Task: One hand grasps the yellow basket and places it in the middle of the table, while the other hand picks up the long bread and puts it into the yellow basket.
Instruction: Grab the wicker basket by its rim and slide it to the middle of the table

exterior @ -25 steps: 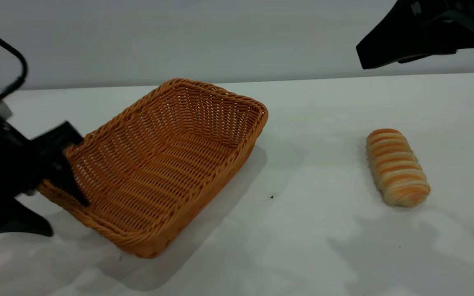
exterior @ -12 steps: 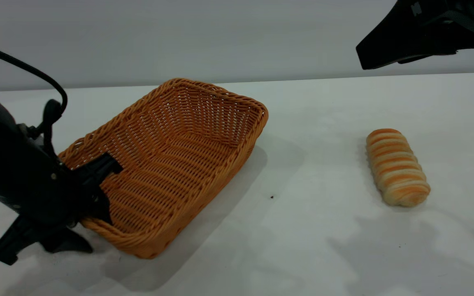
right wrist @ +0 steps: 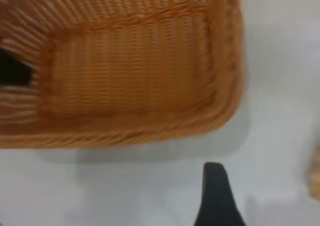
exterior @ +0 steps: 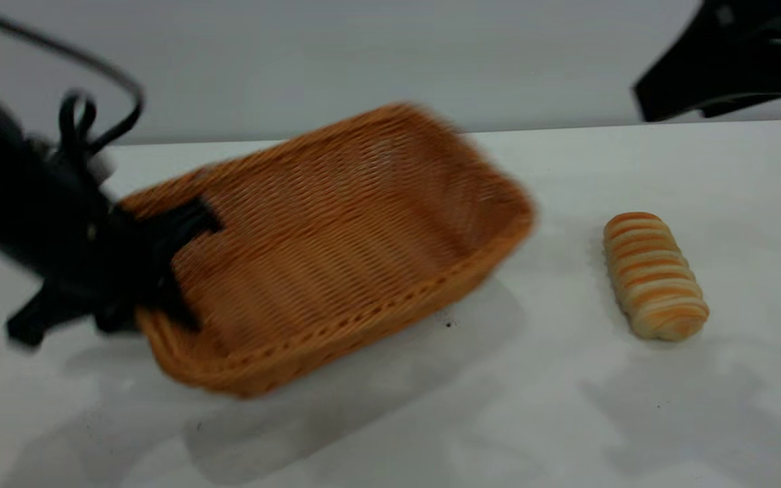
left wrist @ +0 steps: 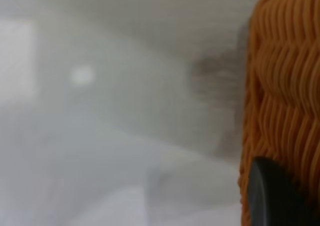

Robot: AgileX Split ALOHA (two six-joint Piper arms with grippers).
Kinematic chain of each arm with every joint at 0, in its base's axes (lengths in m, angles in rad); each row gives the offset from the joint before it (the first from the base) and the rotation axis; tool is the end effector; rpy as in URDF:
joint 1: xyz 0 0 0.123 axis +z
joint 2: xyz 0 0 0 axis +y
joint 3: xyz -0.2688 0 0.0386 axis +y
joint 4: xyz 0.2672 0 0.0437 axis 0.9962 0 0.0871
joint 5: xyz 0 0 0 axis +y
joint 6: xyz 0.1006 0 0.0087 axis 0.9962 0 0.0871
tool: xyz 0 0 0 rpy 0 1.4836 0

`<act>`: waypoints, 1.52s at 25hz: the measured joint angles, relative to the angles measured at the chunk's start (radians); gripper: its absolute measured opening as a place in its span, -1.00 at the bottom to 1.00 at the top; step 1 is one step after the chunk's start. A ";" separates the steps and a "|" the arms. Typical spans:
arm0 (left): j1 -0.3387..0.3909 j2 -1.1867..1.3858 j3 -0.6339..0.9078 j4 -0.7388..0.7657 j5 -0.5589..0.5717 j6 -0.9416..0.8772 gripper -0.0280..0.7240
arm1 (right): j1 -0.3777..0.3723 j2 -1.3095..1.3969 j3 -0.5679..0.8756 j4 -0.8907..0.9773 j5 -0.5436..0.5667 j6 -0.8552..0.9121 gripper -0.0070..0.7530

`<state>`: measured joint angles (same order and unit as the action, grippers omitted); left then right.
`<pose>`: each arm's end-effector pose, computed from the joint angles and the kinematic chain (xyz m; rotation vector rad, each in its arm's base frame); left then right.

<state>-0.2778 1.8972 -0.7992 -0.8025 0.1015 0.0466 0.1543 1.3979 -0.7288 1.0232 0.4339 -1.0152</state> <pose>0.3159 -0.0978 0.0583 -0.6166 2.6496 -0.4212 0.2837 0.0809 0.1941 -0.3980 2.3410 0.4941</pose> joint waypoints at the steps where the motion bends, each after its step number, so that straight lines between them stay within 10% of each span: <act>1: 0.010 0.004 -0.051 0.018 0.062 0.048 -0.65 | -0.027 0.014 -0.003 -0.003 -0.001 0.004 0.49; 11: 0.036 0.257 -0.570 0.399 0.505 0.100 -0.65 | -0.123 0.265 -0.129 -0.014 -0.058 -0.006 0.49; 23: 0.038 0.415 -0.664 0.392 0.507 0.037 -0.62 | -0.123 0.631 -0.311 -0.014 -0.157 -0.019 0.49; 31: 0.038 0.357 -0.665 0.457 0.577 0.038 0.60 | -0.123 0.829 -0.431 -0.013 -0.152 -0.019 0.47; 34: 0.038 0.272 -0.665 0.488 0.629 0.038 0.83 | -0.123 0.858 -0.449 -0.007 -0.148 -0.022 0.24; 38: 0.038 0.126 -0.665 0.502 0.686 0.038 0.80 | -0.125 0.867 -0.451 -0.006 -0.146 -0.039 -0.66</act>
<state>-0.2402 2.0235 -1.4642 -0.3002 0.7871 0.0843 0.0296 2.2653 -1.1800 1.0170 0.2884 -1.0546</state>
